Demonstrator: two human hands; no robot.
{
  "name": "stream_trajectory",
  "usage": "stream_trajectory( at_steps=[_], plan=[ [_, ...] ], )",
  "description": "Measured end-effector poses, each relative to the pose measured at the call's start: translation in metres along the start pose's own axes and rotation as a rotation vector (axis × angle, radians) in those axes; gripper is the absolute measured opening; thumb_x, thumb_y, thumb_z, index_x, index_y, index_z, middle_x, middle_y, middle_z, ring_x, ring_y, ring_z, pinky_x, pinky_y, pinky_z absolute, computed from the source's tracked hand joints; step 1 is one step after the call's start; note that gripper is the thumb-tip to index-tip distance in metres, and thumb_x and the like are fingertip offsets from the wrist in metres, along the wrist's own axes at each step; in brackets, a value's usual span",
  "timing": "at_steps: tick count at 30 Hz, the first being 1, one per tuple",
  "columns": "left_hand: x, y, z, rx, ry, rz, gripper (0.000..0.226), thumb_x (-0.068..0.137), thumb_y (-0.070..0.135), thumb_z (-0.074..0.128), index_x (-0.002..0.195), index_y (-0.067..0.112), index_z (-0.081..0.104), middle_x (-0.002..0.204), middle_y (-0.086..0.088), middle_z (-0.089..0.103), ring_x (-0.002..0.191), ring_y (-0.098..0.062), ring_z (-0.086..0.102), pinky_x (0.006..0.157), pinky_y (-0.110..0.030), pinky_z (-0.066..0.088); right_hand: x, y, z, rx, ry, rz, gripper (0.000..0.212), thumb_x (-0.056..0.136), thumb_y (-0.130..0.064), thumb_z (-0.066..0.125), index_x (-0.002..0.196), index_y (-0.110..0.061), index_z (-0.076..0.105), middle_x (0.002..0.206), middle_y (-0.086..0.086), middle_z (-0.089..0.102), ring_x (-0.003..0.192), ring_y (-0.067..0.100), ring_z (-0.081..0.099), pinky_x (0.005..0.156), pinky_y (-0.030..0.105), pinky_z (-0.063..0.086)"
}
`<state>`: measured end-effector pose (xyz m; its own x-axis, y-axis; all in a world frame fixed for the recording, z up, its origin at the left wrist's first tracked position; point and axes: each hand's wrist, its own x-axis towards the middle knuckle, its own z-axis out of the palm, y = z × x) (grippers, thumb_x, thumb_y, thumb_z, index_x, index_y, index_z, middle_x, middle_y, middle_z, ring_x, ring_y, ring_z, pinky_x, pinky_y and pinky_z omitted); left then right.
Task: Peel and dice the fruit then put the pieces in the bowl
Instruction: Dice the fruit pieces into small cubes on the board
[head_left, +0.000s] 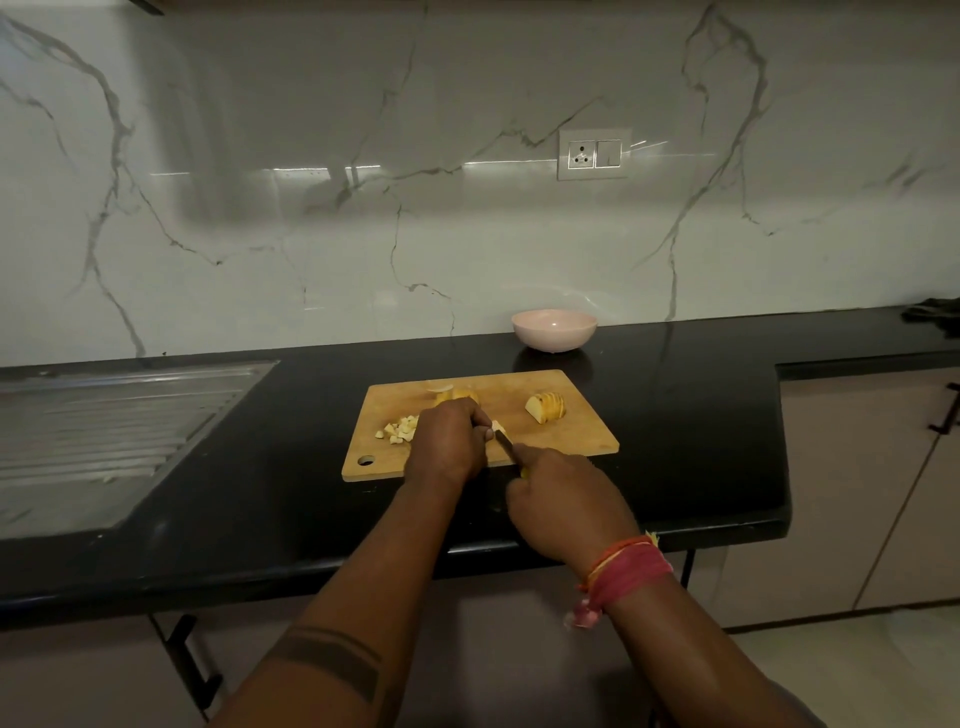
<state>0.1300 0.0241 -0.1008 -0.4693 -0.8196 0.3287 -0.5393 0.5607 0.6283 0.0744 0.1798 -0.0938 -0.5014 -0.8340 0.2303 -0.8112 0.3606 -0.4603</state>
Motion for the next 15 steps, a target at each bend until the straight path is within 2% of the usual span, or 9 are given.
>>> stream_trajectory(
  at_steps=[3,5,8,10,11,14,15],
  plan=[
    [-0.003,0.001,-0.001,0.021,-0.010,0.044,0.007,0.095,0.018,0.066,0.097,0.024,0.069,0.099,0.005,0.069,0.083,-0.008,0.059,0.076,-0.028,0.049,-0.005,0.003,-0.006,0.110,0.036,0.003,0.051,0.096,-0.031,0.047,0.146,-0.038,0.046,0.089,-0.004,0.063,0.076,0.013,0.061,0.063,0.029,0.048],
    [-0.005,0.001,0.001,0.024,-0.019,0.096,0.016,0.093,0.022,0.060,0.109,0.021,0.066,0.108,-0.001,0.067,0.092,-0.016,0.062,0.084,-0.037,0.055,-0.004,0.006,-0.011,0.212,0.025,0.028,0.048,0.097,-0.029,0.048,0.145,-0.038,0.049,0.087,-0.005,0.063,0.072,0.011,0.061,0.057,0.026,0.043],
    [-0.008,0.002,0.004,0.079,-0.069,0.154,0.046,0.091,0.043,0.064,0.133,0.025,0.058,0.121,-0.003,0.059,0.107,-0.020,0.059,0.093,-0.043,0.053,0.001,0.011,-0.017,0.296,0.062,0.060,0.046,0.099,-0.028,0.047,0.144,-0.037,0.051,0.103,-0.003,0.064,0.080,0.012,0.061,0.062,0.026,0.045],
    [-0.008,0.003,0.006,0.136,-0.085,0.175,0.054,0.089,0.052,0.066,0.138,0.030,0.057,0.123,-0.003,0.055,0.110,-0.021,0.056,0.095,-0.043,0.051,0.003,0.012,-0.018,0.312,0.073,0.069,0.047,0.099,-0.027,0.047,0.145,-0.036,0.051,0.119,0.001,0.065,0.086,0.014,0.061,0.068,0.026,0.045],
    [-0.008,0.003,0.007,0.153,-0.083,0.181,0.051,0.089,0.052,0.066,0.136,0.032,0.059,0.121,-0.003,0.054,0.109,-0.021,0.055,0.094,-0.042,0.051,0.004,0.012,-0.017,0.312,0.064,0.069,0.047,0.099,-0.028,0.047,0.145,-0.036,0.051,0.118,0.001,0.065,0.083,0.013,0.060,0.066,0.026,0.045],
    [-0.005,0.005,0.006,0.156,-0.069,0.182,0.037,0.093,0.044,0.065,0.127,0.029,0.066,0.115,-0.002,0.054,0.107,-0.021,0.055,0.091,-0.042,0.051,0.007,0.012,-0.017,0.308,0.036,0.071,0.045,0.100,-0.029,0.048,0.143,-0.035,0.052,0.091,-0.008,0.056,0.074,0.006,0.059,0.057,0.024,0.044],
    [-0.005,0.005,0.005,0.147,-0.066,0.181,0.035,0.093,0.041,0.066,0.126,0.027,0.068,0.115,-0.002,0.056,0.106,-0.021,0.056,0.091,-0.042,0.052,0.008,0.012,-0.017,0.311,0.031,0.074,0.044,0.100,-0.029,0.048,0.143,-0.035,0.052,0.089,-0.009,0.055,0.073,0.007,0.060,0.056,0.025,0.043]
  ],
)
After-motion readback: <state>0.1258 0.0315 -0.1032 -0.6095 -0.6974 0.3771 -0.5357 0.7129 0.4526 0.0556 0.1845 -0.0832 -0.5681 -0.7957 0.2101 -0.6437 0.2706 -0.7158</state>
